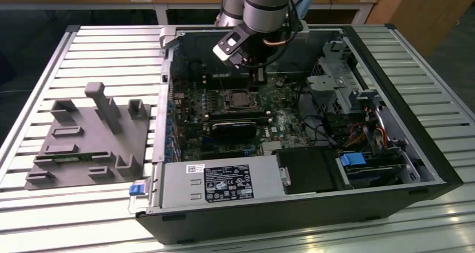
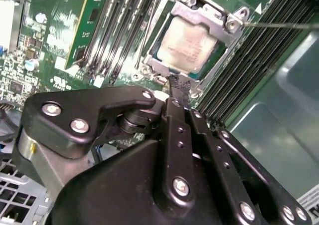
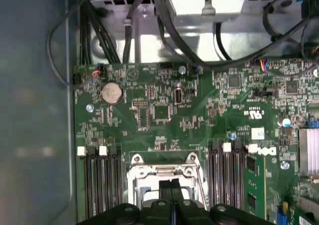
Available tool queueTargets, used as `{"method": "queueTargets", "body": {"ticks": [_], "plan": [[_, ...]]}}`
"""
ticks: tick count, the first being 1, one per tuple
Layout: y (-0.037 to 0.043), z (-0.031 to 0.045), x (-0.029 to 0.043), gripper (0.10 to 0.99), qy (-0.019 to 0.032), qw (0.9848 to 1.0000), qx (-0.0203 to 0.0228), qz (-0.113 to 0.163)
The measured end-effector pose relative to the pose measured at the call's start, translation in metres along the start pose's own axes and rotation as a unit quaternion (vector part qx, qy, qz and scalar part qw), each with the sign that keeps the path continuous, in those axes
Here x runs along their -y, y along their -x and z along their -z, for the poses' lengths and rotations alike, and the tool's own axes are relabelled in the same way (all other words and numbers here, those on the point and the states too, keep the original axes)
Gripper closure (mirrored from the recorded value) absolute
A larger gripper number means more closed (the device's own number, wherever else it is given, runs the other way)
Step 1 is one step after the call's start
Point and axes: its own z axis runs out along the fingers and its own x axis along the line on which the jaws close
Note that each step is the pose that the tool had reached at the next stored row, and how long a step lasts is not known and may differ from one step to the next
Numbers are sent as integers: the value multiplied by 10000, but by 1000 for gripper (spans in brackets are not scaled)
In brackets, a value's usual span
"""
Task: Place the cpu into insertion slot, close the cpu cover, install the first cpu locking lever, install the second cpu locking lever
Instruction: 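Close the cpu cover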
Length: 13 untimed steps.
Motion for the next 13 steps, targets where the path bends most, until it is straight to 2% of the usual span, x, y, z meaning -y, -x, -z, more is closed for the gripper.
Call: {"method": "queueTargets", "body": {"ticks": [13], "plan": [[8,-66,126,980,1,10000,1,8]]}}
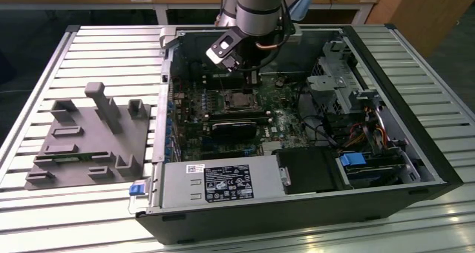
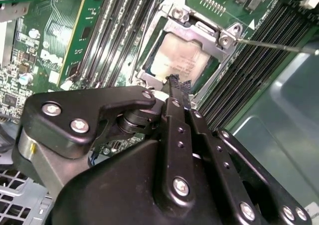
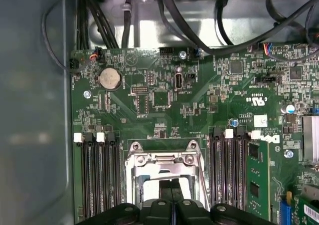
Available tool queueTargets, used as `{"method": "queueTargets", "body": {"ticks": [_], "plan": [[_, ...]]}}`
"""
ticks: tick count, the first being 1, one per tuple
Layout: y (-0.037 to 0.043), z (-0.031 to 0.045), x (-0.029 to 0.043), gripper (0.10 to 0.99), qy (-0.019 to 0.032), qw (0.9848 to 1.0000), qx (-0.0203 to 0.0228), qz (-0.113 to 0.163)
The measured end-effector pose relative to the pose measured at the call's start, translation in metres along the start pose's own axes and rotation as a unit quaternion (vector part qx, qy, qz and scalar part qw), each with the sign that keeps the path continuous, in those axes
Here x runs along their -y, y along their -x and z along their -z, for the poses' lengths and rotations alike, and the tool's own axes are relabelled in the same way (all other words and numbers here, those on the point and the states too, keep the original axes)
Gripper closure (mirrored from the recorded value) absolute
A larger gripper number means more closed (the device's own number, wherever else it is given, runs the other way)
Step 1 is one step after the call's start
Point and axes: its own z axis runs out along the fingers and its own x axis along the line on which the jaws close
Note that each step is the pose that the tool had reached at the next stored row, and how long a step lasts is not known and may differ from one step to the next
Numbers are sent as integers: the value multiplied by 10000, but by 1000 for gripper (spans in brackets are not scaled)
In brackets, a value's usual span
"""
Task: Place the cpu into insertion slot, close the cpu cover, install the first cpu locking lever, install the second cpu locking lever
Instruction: 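Close the cpu cover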
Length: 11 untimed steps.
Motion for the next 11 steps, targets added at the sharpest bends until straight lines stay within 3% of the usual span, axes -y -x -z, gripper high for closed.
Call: {"method": "queueTargets", "body": {"ticks": [11], "plan": [[5,-46,85,980,0,10000,0,5]]}}
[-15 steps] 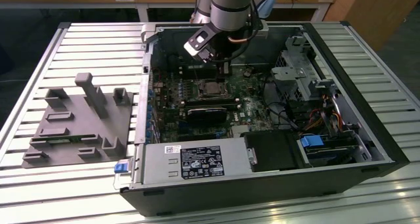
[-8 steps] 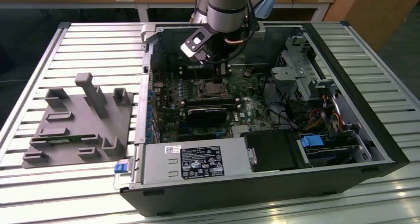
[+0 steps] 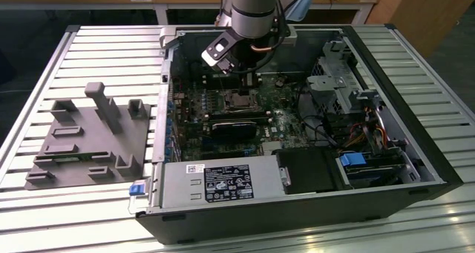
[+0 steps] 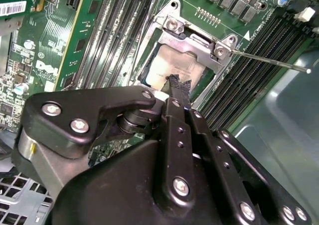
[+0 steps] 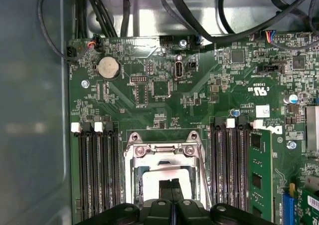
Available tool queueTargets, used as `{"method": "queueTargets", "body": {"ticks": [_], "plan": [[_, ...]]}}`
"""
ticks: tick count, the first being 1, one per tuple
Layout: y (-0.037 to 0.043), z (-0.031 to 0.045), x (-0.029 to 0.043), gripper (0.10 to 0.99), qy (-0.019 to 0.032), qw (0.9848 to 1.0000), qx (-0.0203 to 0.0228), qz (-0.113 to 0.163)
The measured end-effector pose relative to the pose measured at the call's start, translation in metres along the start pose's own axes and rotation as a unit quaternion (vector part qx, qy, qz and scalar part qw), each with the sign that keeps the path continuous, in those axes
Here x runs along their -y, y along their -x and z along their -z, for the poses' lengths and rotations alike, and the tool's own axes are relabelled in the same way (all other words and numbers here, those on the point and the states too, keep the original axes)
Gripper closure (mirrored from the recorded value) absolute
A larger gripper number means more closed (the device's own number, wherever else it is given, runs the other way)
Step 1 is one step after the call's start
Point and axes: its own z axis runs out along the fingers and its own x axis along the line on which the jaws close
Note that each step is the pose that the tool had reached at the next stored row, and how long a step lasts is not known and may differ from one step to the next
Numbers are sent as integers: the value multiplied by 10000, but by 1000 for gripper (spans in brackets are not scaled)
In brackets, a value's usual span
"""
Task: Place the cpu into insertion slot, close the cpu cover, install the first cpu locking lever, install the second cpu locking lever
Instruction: 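Close the cpu cover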
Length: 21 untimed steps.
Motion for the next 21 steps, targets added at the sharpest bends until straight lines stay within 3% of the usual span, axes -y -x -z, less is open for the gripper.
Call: {"method": "queueTargets", "body": {"ticks": [8,16,21], "plan": [[2,-27,23,980,-1,10000,-1,86],[2,-43,31,980,-8,9987,-1,519],[2,-44,31,980,-8,9986,-2,535]]}}
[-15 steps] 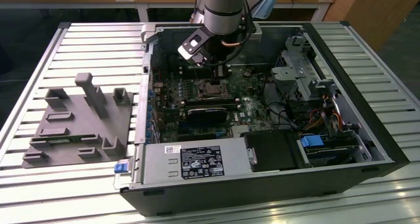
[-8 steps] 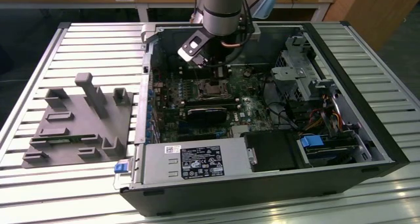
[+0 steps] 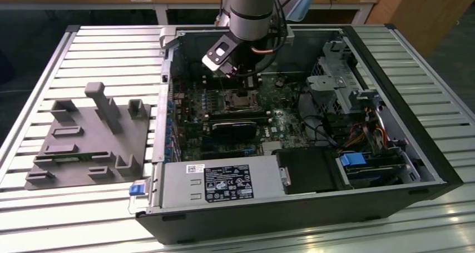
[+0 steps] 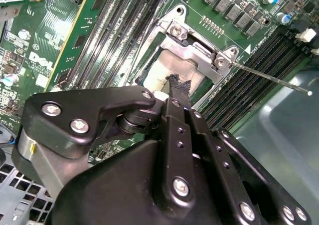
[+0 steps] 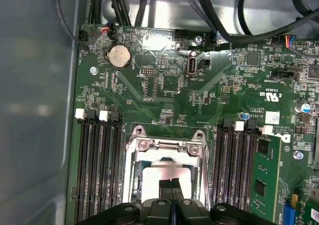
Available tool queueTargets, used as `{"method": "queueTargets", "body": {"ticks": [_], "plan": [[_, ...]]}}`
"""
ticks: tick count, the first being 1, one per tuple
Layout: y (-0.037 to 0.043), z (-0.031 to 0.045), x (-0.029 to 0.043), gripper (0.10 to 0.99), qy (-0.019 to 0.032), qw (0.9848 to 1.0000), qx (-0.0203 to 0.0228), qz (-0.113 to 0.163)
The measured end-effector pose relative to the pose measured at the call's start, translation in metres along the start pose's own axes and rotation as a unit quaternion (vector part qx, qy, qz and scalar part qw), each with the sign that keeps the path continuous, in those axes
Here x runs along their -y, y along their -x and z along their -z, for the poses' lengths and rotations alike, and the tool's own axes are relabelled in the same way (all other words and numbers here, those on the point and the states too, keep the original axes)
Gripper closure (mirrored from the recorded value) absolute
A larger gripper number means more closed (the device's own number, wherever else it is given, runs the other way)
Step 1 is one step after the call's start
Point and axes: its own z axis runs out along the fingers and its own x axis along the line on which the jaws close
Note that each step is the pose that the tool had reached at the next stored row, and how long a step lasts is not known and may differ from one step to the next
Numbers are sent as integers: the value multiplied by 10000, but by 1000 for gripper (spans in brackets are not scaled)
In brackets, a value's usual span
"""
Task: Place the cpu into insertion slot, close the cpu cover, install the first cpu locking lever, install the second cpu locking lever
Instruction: 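Close the cpu cover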
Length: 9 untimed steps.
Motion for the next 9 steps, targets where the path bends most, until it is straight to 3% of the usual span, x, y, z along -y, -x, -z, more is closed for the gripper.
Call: {"method": "queueTargets", "body": {"ticks": [5,9], "plan": [[0,-1,0,980,-9,9992,-1,395],[0,-2,0,980,-16,9971,-3,761]]}}
